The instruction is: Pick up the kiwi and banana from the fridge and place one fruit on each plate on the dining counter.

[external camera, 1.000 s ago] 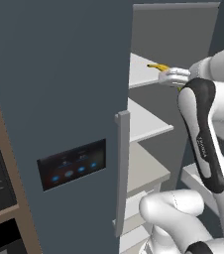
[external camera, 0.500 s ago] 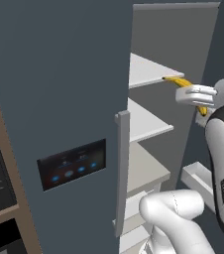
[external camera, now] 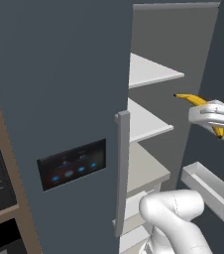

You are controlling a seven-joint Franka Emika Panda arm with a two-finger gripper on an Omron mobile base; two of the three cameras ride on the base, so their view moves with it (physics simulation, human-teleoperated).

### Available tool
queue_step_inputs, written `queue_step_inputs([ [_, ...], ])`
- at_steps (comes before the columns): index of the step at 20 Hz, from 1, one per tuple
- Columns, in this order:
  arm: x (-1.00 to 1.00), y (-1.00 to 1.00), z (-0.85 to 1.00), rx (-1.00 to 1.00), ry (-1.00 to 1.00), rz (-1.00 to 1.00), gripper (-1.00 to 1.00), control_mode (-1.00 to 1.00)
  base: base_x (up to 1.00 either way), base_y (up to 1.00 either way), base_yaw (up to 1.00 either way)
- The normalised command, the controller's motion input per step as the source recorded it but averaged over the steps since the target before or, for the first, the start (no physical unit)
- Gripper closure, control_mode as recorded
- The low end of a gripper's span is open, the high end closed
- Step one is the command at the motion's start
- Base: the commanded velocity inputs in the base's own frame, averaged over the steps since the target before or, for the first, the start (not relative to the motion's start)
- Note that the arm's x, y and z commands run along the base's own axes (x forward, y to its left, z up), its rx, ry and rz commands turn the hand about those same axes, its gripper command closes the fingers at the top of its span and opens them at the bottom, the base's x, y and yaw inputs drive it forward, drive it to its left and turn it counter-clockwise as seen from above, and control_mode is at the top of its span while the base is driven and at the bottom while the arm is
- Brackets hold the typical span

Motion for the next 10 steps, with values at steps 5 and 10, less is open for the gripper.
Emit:
queue_step_inputs([
  [5,-0.33,0.00,0.00,0.00,-0.02,-0.02,1.00,1.00,-0.11,0.00,-0.03],
  [10,0.00,0.00,0.00,0.00,0.00,0.00,1.00,1.00,-0.67,0.17,-0.39],
])
